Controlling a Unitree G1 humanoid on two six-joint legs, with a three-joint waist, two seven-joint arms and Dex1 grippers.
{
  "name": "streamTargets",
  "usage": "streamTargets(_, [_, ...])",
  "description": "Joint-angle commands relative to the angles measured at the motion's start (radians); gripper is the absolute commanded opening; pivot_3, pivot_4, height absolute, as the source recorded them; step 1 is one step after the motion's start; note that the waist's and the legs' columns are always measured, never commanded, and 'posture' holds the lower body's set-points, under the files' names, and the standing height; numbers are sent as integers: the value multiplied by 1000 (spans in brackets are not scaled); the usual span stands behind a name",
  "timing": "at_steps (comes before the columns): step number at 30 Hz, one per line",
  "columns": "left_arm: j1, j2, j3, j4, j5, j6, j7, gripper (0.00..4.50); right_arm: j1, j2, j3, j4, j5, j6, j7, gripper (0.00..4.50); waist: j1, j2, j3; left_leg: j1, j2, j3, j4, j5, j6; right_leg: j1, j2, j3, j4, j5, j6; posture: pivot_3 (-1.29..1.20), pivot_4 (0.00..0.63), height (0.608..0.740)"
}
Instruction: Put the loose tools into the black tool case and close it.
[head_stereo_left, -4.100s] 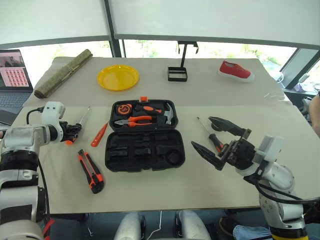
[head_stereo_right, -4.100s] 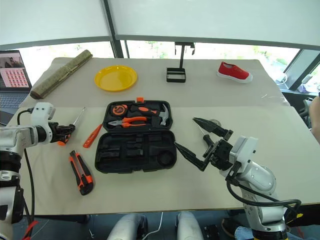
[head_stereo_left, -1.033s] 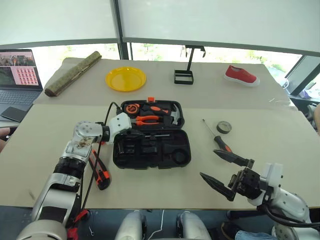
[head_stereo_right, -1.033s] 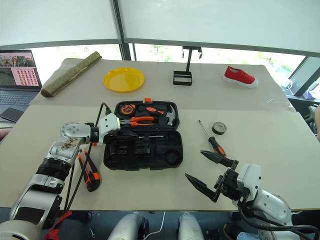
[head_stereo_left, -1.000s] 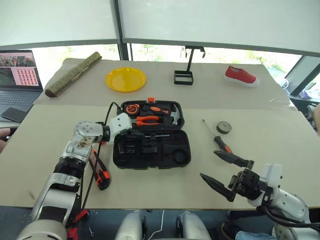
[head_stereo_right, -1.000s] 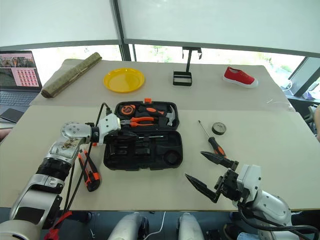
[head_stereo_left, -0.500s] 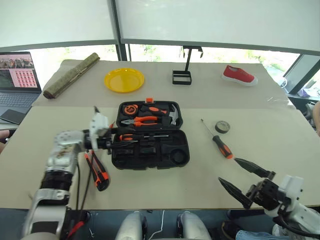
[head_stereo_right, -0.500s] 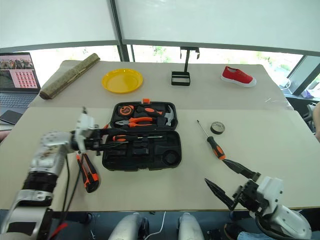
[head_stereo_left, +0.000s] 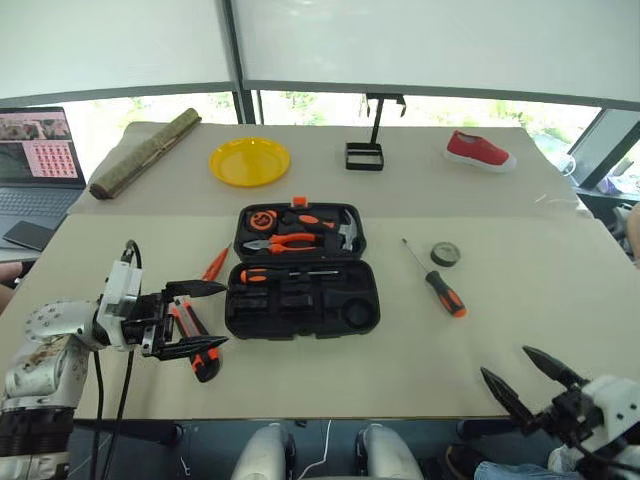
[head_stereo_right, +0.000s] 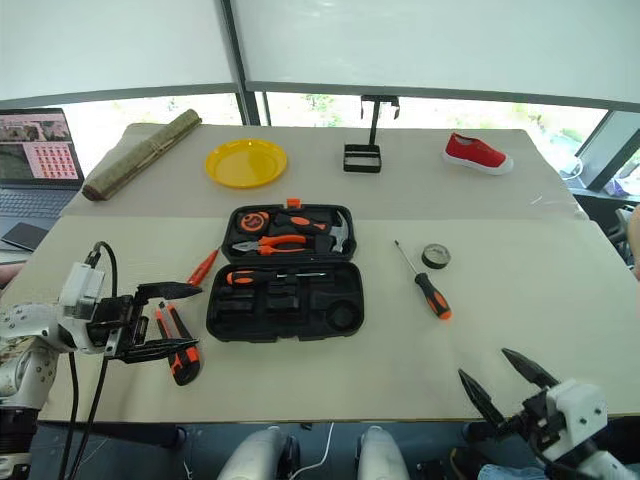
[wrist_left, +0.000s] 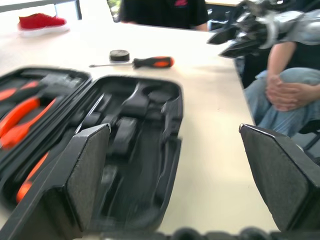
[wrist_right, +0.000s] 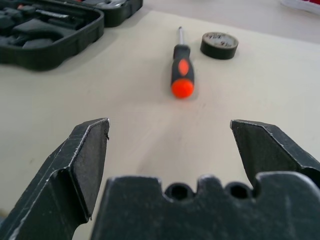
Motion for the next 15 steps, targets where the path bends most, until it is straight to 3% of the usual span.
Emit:
streamTargets(1, [-6, -37, 26, -80, -77, 54, 72, 4460, -213, -196, 31, -73, 67, 391, -119, 4500, -10, 1, 1, 0, 0, 1, 0, 0, 0, 0, 0, 1, 0, 1, 0, 0, 150, 740])
streamTargets(5, [11, -50, 42, -115, -115, 99, 107, 4460, -502, -337, 187, -16, 71, 730, -170, 4500, -7, -1, 1, -1, -1, 1, 0, 1, 1, -1, 6, -1, 0, 4, 4, 0, 150, 740])
streamTargets(12, [53, -24, 66, -71, -59, 22, 66, 4460, -823, -334, 393, 93, 9, 1015, -232, 4500, 7, -1, 2, -13, -1, 0, -4, 1, 1, -13, 10, -1, -2, 4, 5, 0, 150, 740])
streamTargets(15, [64, -25, 67, -67, -47, 2, 64, 4500, -873, -335, 448, 116, -24, 1073, -240, 3770, 9, -1, 2, -19, -2, 0, -3, 1, 2, -17, 10, -1, -1, 6, 7, 0, 150, 740])
